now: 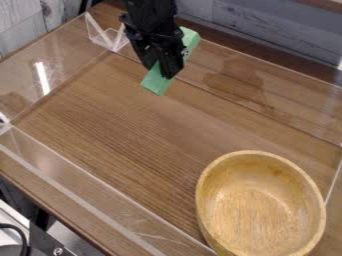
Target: Put the green block in the brown bowl
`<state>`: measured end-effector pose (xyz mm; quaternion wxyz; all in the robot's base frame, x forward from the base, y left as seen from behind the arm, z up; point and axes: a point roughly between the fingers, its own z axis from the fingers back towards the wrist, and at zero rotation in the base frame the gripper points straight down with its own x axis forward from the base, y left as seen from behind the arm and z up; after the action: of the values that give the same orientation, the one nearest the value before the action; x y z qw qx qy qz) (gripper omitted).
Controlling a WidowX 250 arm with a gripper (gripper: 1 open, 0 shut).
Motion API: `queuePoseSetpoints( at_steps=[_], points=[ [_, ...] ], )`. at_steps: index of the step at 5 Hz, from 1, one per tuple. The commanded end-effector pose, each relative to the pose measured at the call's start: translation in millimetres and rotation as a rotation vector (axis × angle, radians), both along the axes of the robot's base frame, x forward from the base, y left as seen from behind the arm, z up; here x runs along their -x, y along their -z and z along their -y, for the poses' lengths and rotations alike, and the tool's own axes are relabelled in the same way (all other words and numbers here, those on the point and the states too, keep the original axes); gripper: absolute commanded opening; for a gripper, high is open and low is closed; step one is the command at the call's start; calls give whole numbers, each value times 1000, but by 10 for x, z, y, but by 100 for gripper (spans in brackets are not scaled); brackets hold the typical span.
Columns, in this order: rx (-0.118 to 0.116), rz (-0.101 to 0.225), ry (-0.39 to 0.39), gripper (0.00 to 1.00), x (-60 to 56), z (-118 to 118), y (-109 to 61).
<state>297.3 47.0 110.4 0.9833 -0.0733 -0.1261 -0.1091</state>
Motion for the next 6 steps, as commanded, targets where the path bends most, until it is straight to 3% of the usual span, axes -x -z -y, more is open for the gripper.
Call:
queuePoseSetpoints(
  at_steps=[1,3,6],
  points=[
    [-13,64,19,0,-20,44,-204],
    [-8,70,70,0,118,228,-255],
    [-6,80,68,0,217,242,-262]
  ],
)
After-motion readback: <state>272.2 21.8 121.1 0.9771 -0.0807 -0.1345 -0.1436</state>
